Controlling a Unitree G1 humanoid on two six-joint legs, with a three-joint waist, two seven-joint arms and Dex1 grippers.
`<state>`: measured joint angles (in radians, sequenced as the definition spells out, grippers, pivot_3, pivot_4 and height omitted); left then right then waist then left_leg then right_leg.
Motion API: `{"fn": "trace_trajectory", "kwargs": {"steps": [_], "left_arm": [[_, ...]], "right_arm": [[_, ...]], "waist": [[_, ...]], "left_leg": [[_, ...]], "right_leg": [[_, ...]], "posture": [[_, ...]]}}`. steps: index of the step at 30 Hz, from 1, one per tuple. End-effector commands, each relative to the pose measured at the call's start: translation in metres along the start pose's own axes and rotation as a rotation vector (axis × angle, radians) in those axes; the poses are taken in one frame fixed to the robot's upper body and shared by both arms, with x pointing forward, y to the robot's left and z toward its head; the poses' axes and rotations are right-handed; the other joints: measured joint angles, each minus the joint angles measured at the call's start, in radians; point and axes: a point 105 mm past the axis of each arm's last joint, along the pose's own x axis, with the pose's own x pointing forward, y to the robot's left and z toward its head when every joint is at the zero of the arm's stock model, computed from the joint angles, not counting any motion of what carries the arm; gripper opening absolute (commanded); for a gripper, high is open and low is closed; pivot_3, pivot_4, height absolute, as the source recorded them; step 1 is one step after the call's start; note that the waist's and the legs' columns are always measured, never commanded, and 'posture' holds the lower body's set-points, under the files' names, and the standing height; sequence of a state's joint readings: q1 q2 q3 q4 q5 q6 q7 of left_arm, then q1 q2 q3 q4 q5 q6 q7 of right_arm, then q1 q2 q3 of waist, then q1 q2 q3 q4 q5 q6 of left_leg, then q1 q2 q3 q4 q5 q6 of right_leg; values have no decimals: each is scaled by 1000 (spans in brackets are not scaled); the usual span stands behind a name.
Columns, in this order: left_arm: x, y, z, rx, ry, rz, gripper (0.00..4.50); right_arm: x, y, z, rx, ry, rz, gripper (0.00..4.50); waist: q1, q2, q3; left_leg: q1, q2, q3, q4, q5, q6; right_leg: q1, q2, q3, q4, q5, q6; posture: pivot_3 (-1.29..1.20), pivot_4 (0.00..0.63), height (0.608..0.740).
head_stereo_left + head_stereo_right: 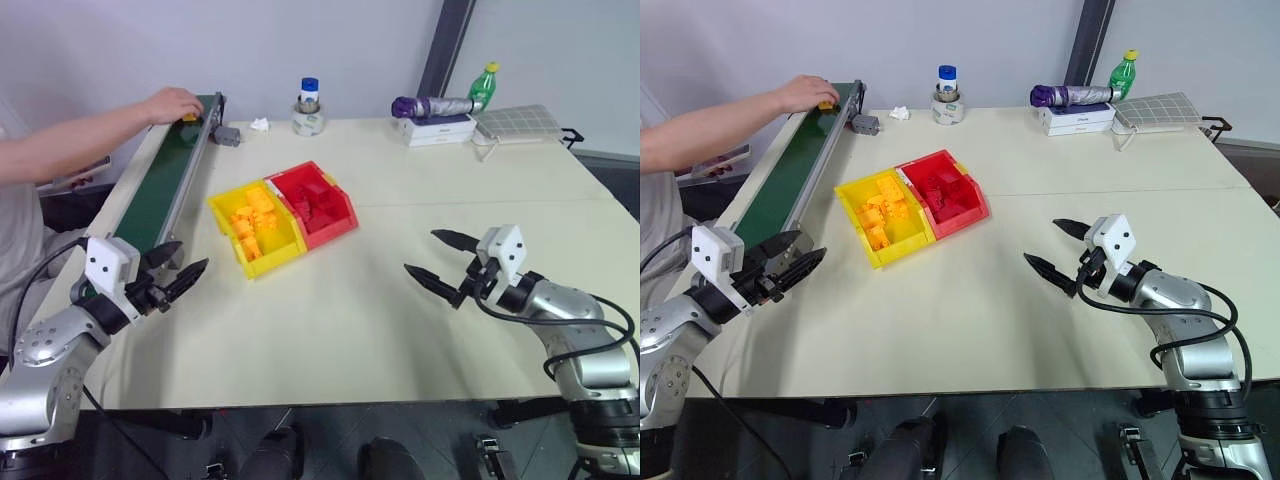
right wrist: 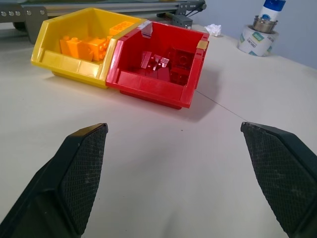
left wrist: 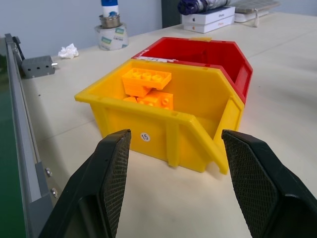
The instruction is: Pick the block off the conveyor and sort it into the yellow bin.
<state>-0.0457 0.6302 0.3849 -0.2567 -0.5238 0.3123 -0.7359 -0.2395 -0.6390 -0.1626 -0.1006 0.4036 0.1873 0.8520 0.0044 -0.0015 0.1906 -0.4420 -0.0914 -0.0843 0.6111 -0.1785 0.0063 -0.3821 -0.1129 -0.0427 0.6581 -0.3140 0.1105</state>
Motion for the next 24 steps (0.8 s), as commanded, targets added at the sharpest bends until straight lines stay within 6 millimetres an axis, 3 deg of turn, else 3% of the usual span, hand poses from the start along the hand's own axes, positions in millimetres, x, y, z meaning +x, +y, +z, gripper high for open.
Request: {"fn": "trace_trajectory", "kwargs": {"steps": [1, 10, 15, 21, 24], "left_arm": [[-1, 3, 11, 81, -23, 3, 3073], [-2, -1, 11, 78, -26, -16, 3073], [-11, 3, 23, 77, -113, 40, 3073], [-40, 14, 28, 195, -186, 366, 3073], [-48, 4, 15, 184, -160, 479, 3073]], "right_arm": [[1, -3, 11, -37, -35, -9, 4500], [-2, -2, 9, -32, -32, -12, 4500], [-1, -2, 9, -33, -31, -7, 4500], [0, -2, 6, -26, -33, -4, 4500], [3, -1, 5, -23, -36, 1, 4500]], "waist": [[3, 0, 0], [8, 0, 0], [6, 0, 0], [8, 0, 0], [10, -1, -1]], "left_leg": [[0, 0, 0, 0, 0, 0], [0, 0, 1, 0, 0, 0], [0, 0, 1, 0, 0, 0], [0, 0, 2, 0, 0, 0], [0, 0, 2, 1, 0, 0]], "right_leg": [[0, 0, 0, 0, 0, 0], [-1, 0, 1, 0, 0, 0], [-1, 0, 1, 1, 0, 0], [0, 0, 2, 1, 0, 0], [1, 0, 2, 1, 0, 0]], "posture": [[0, 150, 740], [0, 150, 740], [0, 150, 740], [0, 150, 740], [0, 150, 740]]}}
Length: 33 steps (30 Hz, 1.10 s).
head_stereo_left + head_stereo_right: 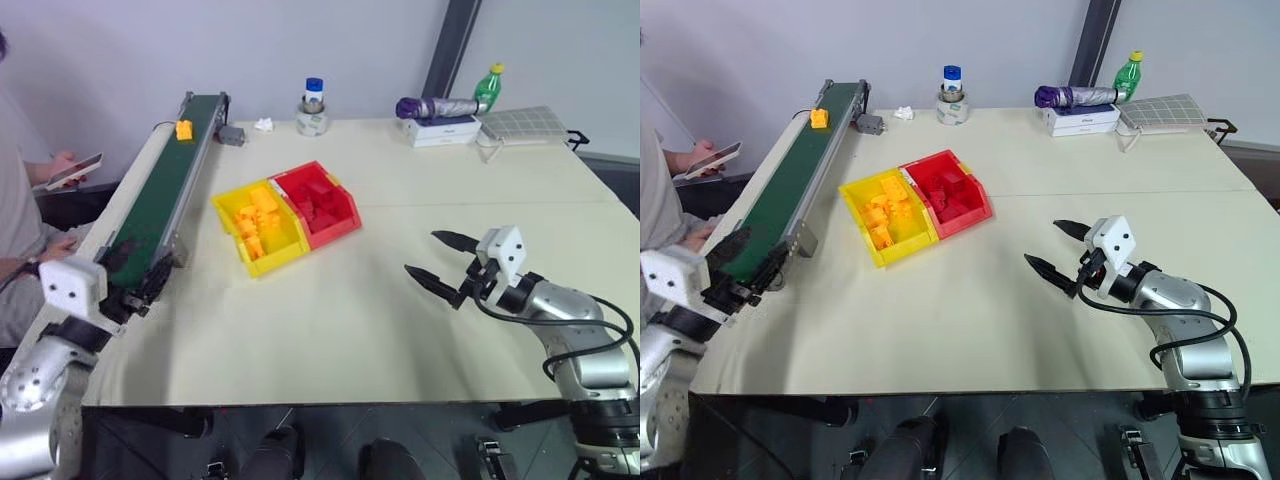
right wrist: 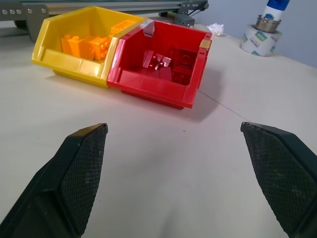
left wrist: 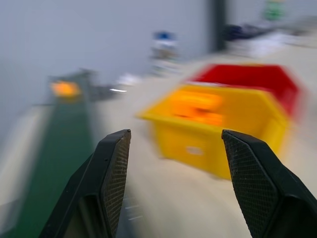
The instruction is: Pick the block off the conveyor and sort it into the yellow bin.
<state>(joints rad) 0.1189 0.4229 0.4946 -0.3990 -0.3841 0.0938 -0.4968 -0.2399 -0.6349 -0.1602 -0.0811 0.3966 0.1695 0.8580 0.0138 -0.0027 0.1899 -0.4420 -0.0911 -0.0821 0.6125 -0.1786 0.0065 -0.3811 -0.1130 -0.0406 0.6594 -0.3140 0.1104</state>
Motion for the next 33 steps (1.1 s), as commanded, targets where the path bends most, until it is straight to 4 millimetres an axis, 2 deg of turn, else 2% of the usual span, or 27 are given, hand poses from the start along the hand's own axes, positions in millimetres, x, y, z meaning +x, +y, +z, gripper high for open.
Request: {"fn": "trace_trajectory", "kwargs": {"steps": [1, 3, 5, 8, 14, 24, 33], "left_arm": [[-12, -2, 6, 47, -15, 123, 3073], [-20, 0, 2, 29, 7, 201, 3073], [-28, 12, -2, 1, 28, 309, 3073], [-31, 18, -5, -25, 44, 372, 3073], [-27, 17, -7, -59, 50, 391, 3073], [-18, 34, -3, -59, 45, 434, 3073], [-12, 38, -2, -62, 34, 430, 3073]], "right_arm": [[3, -1, 9, -22, -39, 3, 4500], [5, -1, 9, -22, -42, 10, 4500], [7, -1, 9, -22, -43, 17, 4500], [9, -2, 9, -21, -45, 21, 4500], [10, 2, 8, -21, -47, 38, 4500], [10, 2, 8, -22, -50, 32, 4500], [9, 2, 8, -21, -56, 28, 4500]], "waist": [[1, 0, 0], [2, 0, 0], [1, 0, 0], [1, 0, 0], [1, -1, 0], [1, -1, 0], [0, -1, 0]], "left_leg": [[0, 0, 0, 1, 0, 0], [0, 0, 0, 1, 0, 0], [0, 0, 0, 1, 0, 0], [0, 0, 0, 1, 0, 0], [0, 0, 0, 2, 0, 0], [0, 0, 0, 1, 0, 0], [0, 0, 0, 1, 0, 0]], "right_leg": [[0, 0, 0, 0, 0, 0], [0, 0, 0, 0, 0, 0], [-1, 1, 0, 0, 0, -1], [-1, 1, 0, 0, 0, -1], [-1, 1, 0, 0, 1, -1], [-2, 1, 0, 0, 1, -1], [-2, 2, 0, 0, 1, -1]], "posture": [[0, 150, 740], [0, 150, 740], [0, 150, 740], [0, 150, 740], [0, 150, 740], [0, 150, 740], [0, 150, 740]]}}
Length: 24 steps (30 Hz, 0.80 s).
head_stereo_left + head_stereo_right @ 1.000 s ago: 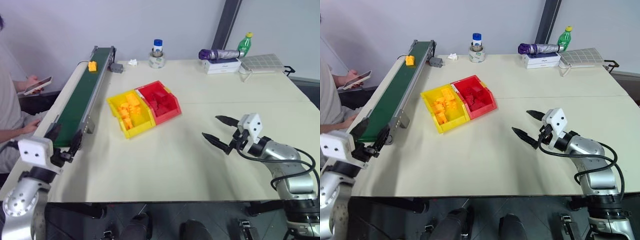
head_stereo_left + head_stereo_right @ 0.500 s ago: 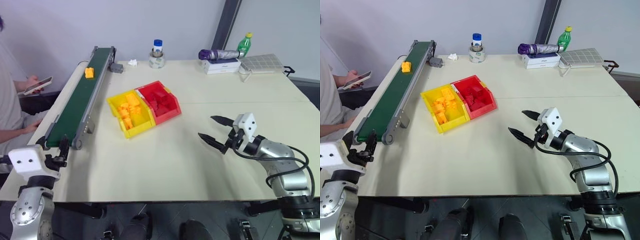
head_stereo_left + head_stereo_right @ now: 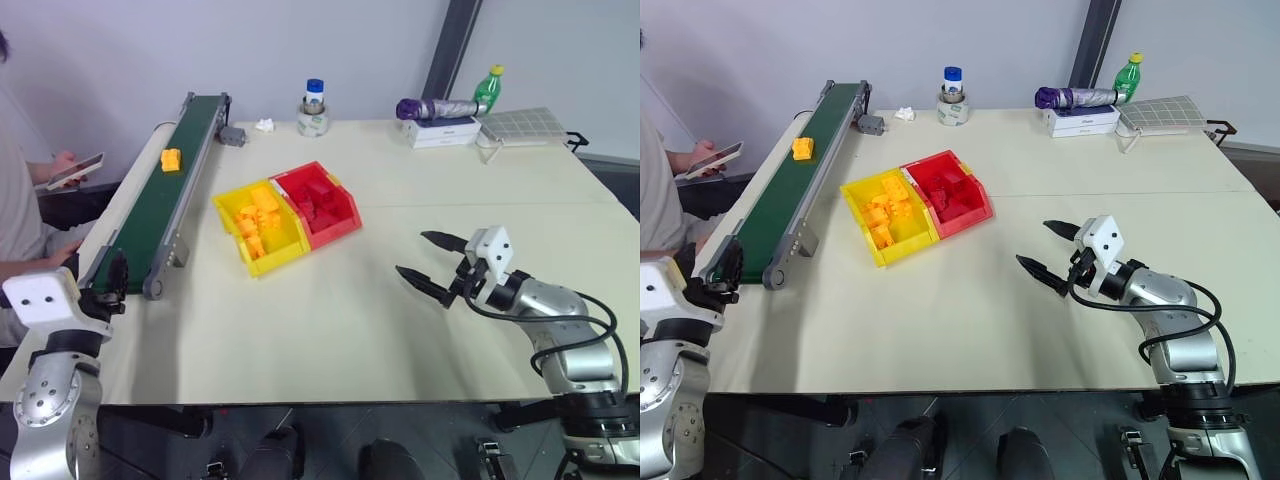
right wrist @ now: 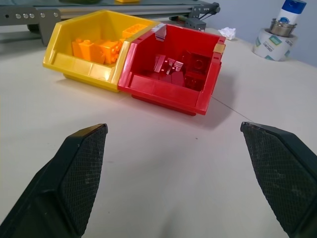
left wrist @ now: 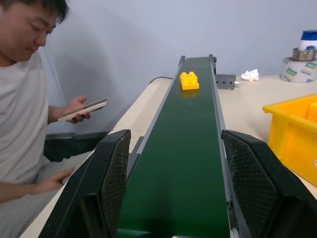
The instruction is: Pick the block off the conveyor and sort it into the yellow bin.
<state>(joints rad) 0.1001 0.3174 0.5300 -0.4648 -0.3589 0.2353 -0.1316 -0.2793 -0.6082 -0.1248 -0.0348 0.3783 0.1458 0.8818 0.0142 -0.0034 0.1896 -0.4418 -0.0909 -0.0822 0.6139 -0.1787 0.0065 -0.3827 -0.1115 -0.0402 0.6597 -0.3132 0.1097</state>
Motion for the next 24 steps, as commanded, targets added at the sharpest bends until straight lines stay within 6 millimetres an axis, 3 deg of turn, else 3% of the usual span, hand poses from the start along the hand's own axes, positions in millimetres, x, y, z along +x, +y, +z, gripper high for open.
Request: {"fn": "trace_trajectory", "kwargs": {"steps": [1, 14, 18, 24], "left_arm": [[0, 6, 8, 14, -31, 14, 3073], [12, 8, 1, -19, 30, 7, 3073], [31, 6, 6, -24, 55, -7, 3073], [64, 3, 3, -9, 104, -57, 3073]], "right_arm": [[-3, -2, 11, -27, -44, -11, 4500], [-7, 11, 23, 45, -118, 82, 4500], [-11, 24, 33, 72, -163, 166, 4500], [-5, 24, 31, 67, -153, 156, 4500]], "waist": [[0, 0, 0], [0, 0, 0], [2, -1, 0], [-1, -1, 0]], "left_leg": [[0, 0, 0, 0, 0, 0], [0, 0, 0, 0, 0, 0], [0, 0, 0, 0, 0, 0], [0, 0, 0, 1, 0, 0]], "right_leg": [[0, 0, 0, 0, 0, 0], [0, 0, 0, 0, 0, 0], [-1, 0, 0, 2, 0, 0], [-2, 0, 1, 4, 0, 0]], "posture": [[0, 150, 740], [0, 150, 740], [0, 150, 740], [0, 150, 740]]}}
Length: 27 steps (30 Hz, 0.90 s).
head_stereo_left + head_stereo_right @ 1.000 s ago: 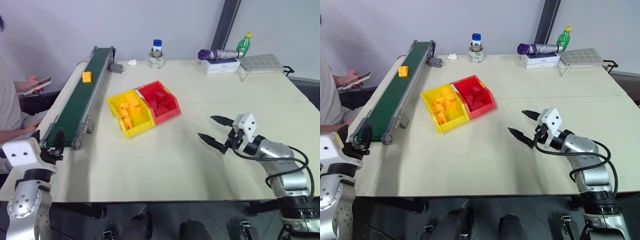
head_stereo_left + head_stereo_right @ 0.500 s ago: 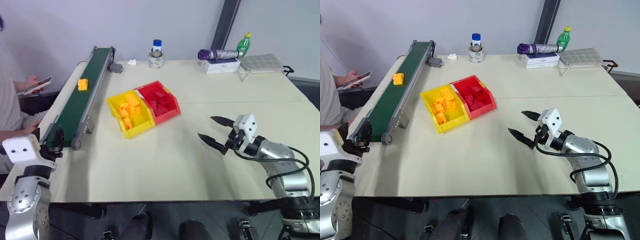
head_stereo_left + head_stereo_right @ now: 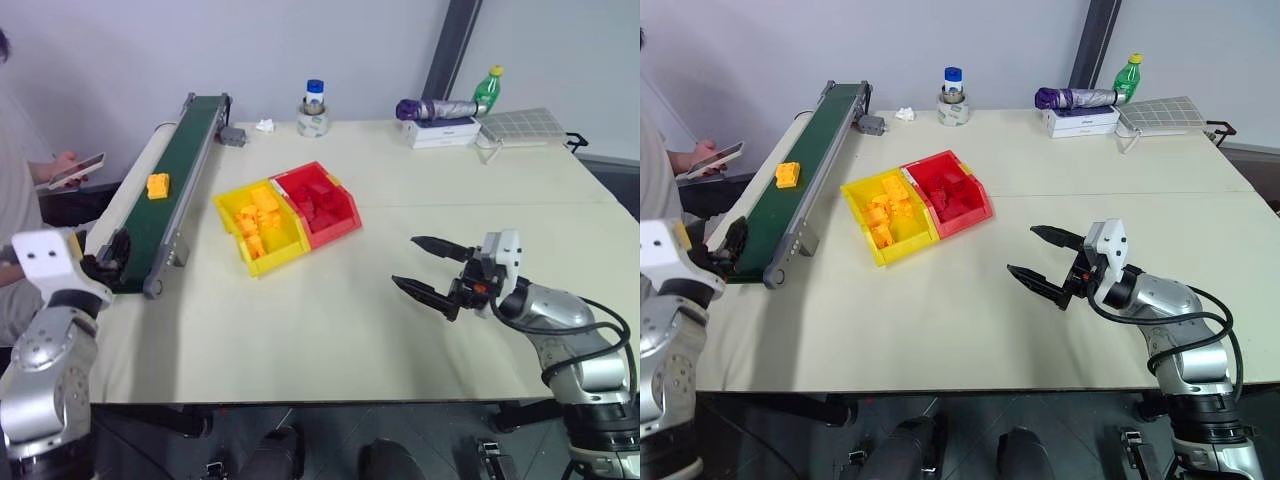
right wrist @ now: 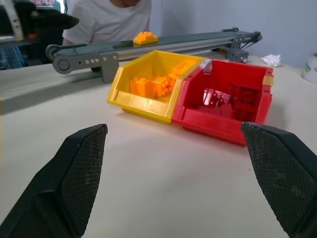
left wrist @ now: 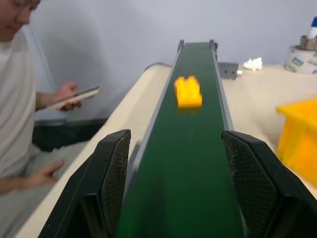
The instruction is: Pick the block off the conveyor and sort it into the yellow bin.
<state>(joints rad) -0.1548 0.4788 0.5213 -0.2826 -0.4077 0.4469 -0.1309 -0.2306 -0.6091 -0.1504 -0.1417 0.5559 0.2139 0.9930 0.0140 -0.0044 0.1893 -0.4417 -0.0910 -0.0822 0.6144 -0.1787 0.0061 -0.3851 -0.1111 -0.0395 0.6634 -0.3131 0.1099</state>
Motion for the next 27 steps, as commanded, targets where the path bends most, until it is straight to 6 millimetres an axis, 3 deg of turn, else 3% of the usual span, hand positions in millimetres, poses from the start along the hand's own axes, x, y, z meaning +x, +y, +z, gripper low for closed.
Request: {"fn": "trace_trajectory", "kwargs": {"steps": [1, 13, 19, 23, 27], "left_arm": [[17, 0, 2, 12, 12, -21, 3073], [73, 1, 4, -44, 133, -77, 3073], [82, 3, -5, -5, 205, -73, 3073], [84, 3, -12, -93, 242, -67, 3073], [79, 4, -19, -94, 281, -74, 1731]], "right_arm": [[3, -1, 9, -39, -24, -1, 4500], [2, 5, 5, -51, -13, -32, 4500], [1, 5, 5, -55, -8, -45, 4500], [0, 4, 5, -61, -3, -54, 4500], [0, 3, 5, -65, 0, -59, 4500]], "waist": [[0, 0, 0], [-1, 0, 0], [-3, -1, 0], [-2, -1, 0], [-2, -1, 0]], "left_leg": [[0, 0, 0, 0, 0, 0], [-1, 0, 0, -1, 1, -1], [-1, 0, 0, -1, 1, -1], [-1, 0, 0, 0, 1, -1], [-1, 0, 0, 0, 1, -1]], "right_leg": [[-1, 0, 0, 0, 0, 0], [-2, 1, 1, 2, 1, 1], [-2, 1, 2, 3, 1, 2], [-2, 1, 2, 3, 1, 2], [-2, 1, 2, 3, 2, 2]], "posture": [[0, 150, 740], [0, 150, 740], [0, 150, 740], [0, 150, 740], [0, 150, 740]]}}
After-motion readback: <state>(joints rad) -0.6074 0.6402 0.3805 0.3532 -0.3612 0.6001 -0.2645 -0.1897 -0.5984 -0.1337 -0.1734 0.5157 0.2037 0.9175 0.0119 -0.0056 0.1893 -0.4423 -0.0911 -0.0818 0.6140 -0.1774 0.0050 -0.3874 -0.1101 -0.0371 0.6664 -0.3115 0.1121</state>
